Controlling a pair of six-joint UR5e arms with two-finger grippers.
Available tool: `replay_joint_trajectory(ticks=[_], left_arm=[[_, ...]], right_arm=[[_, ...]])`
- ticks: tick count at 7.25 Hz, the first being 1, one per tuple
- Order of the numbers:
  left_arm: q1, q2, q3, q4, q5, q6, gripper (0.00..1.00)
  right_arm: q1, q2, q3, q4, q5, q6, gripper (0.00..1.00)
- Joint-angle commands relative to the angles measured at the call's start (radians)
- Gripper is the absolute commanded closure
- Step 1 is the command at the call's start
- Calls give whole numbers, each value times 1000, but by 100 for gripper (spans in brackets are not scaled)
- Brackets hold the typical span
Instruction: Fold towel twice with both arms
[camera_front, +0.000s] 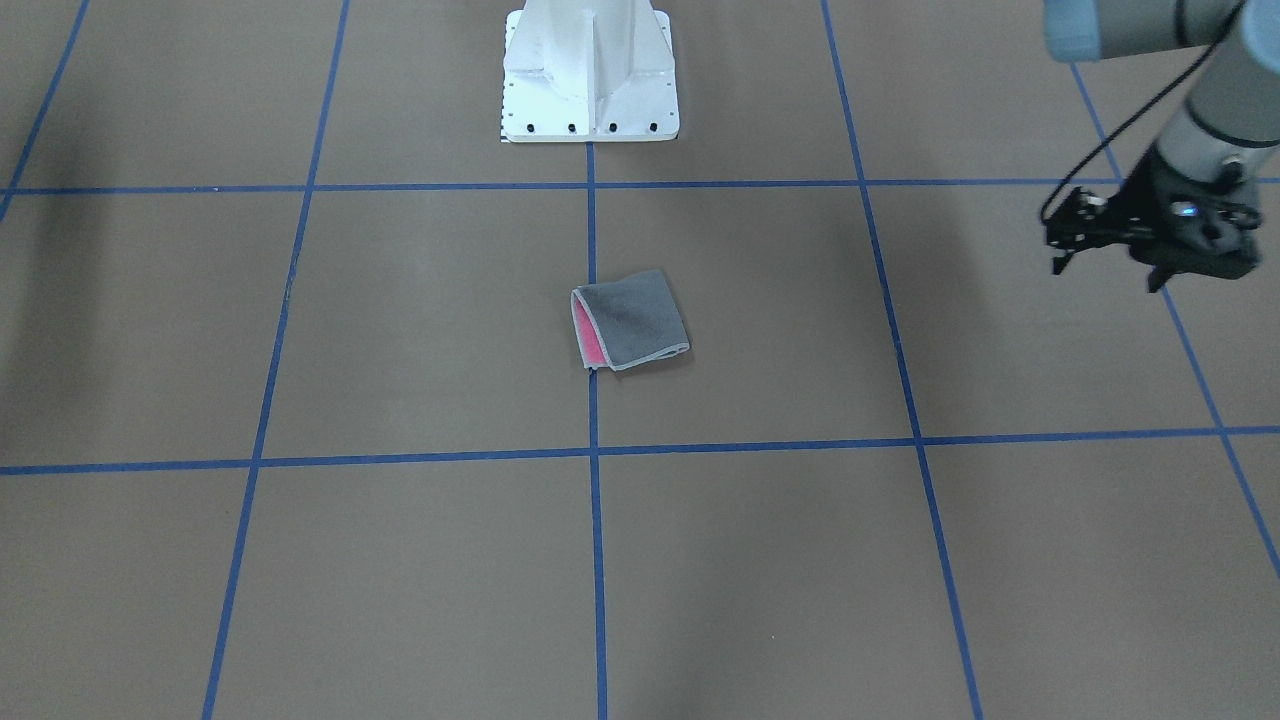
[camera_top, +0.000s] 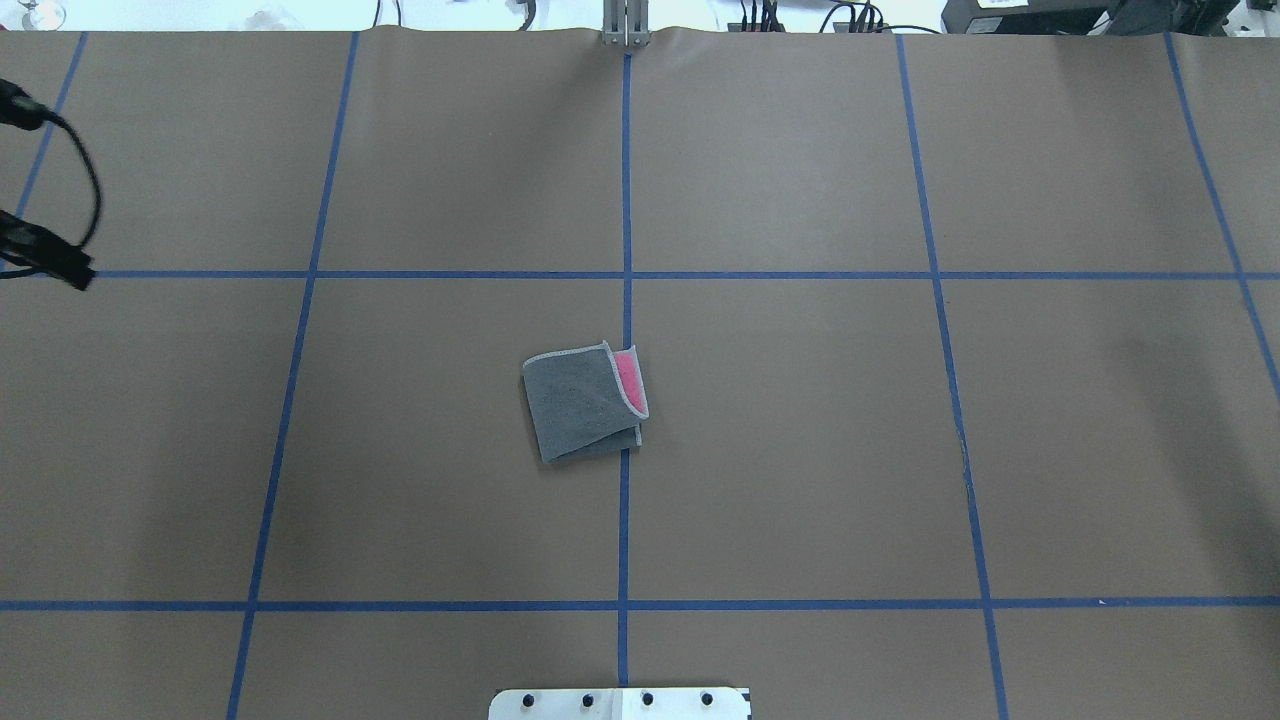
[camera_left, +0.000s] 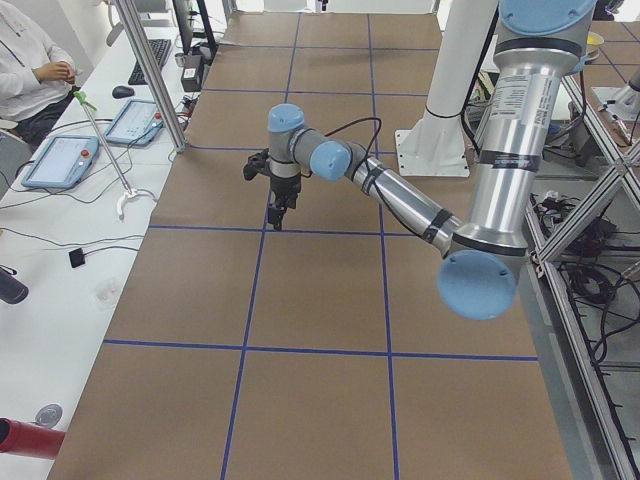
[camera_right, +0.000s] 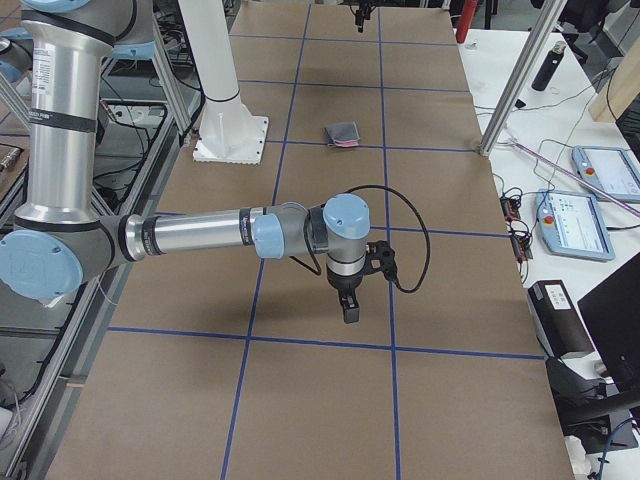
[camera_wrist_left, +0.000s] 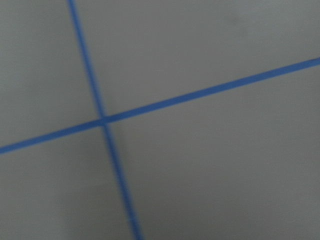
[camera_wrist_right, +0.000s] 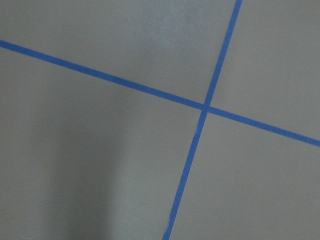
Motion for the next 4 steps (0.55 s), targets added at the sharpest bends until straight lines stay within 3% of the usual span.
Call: replay_joint_trajectory(ticks=[1, 3, 4], left_arm=[[-191, 158, 12, -6, -57, 167, 0], [-308, 264, 6, -12, -58, 192, 0], [-338, 279, 7, -11, -58, 304, 0]], right_arm=[[7, -3, 7, 0, 13, 125, 0], [6, 5, 5, 7, 15, 138, 0], [6, 5, 5, 9, 15, 138, 0]])
